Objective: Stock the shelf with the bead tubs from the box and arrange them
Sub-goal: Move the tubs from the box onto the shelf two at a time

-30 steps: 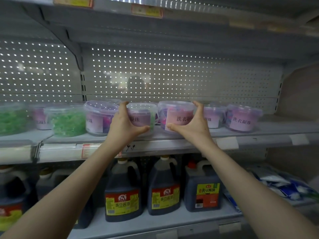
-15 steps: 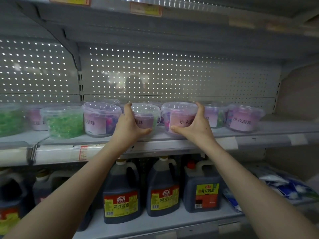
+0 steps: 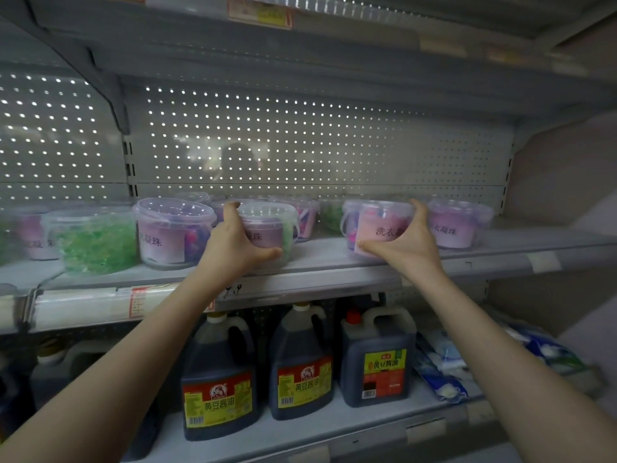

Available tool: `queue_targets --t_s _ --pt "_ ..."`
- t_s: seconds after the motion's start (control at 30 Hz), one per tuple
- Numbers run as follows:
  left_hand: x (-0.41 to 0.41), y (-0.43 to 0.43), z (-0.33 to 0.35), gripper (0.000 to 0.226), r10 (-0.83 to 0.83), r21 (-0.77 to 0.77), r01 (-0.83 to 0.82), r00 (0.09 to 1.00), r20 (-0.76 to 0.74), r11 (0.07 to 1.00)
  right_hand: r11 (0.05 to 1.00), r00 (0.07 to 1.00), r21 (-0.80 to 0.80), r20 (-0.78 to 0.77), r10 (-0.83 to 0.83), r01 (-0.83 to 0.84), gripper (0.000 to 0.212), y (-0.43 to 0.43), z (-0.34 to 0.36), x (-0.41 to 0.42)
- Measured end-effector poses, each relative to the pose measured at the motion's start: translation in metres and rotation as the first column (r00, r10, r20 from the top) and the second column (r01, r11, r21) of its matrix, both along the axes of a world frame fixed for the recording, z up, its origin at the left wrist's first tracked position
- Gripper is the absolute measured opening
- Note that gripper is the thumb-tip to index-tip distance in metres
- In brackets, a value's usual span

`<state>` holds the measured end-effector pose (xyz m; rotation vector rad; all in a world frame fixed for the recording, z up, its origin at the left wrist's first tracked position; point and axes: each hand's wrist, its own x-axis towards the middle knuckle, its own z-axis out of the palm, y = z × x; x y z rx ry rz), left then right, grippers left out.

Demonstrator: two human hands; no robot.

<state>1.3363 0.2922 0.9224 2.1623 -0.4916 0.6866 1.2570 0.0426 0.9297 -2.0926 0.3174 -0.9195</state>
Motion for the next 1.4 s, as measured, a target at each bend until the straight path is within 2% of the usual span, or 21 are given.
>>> queue_targets --t_s 0.07,0.2,0.33,0.5,0.63,0.8,0.9,1.0,1.1,1.3,1.4 --pt "-0.002 -0.005 0.0 0.103 -0.003 -0.024 0.002 1.0 -0.018 1.0 0.999 0.999 -0.008 0.003 0.041 -0.041 0.109 0.008 0.001 0.001" --pt "0.0 -0.004 0.004 0.107 -0.032 0.038 0.033 0.999 -0.029 0.999 0.996 0.996 -0.005 -0.009 0.094 -0.094 0.108 0.021 0.002 0.013" --pt "0.001 0.003 0.005 0.112 -0.055 0.047 0.058 0.997 -0.062 0.997 0.991 0.989 -0.003 -0.066 0.133 -0.134 0.115 0.024 -0.003 0.026" --pt "-0.007 -0.001 0.005 0.111 -0.102 -0.026 0.1 0.988 -0.116 0.995 0.989 0.986 -0.122 -0.158 0.061 -0.08 0.119 0.025 -0.005 0.033" --pt "-0.011 0.004 0.006 0.111 -0.09 0.001 0.091 0.982 -0.167 0.996 0.984 0.981 -0.169 -0.19 0.029 -0.062 0.117 0.023 -0.008 0.027" --pt "-0.029 0.011 0.003 0.098 -0.003 0.117 0.011 0.998 -0.067 0.993 0.977 0.983 -0.212 -0.182 -0.013 -0.026 0.107 0.019 -0.019 0.01" --pt "-0.042 0.012 -0.005 0.078 0.034 0.196 -0.032 0.999 -0.002 0.98 0.977 0.984 -0.212 -0.18 -0.021 -0.018 0.099 0.018 -0.027 -0.005" --pt "-0.06 0.004 -0.014 0.059 0.056 0.325 -0.084 0.994 0.095 0.942 0.966 0.984 -0.257 -0.172 -0.049 0.003 0.087 0.011 -0.038 -0.025" --pt "-0.078 -0.01 -0.026 0.05 0.055 0.453 -0.128 0.984 0.169 0.882 0.936 0.977 -0.347 -0.176 -0.119 0.051 0.075 -0.002 -0.051 -0.051" --pt "-0.108 -0.051 -0.061 0.045 -0.02 0.576 -0.071 0.988 0.15 0.814 0.811 0.909 -0.576 -0.273 -0.313 0.106 0.066 -0.04 -0.088 -0.111" --pt "-0.123 -0.077 -0.083 0.043 -0.062 0.616 -0.023 0.991 0.116 0.788 0.772 0.869 -0.626 -0.317 -0.381 0.11 0.063 -0.062 -0.113 -0.144"
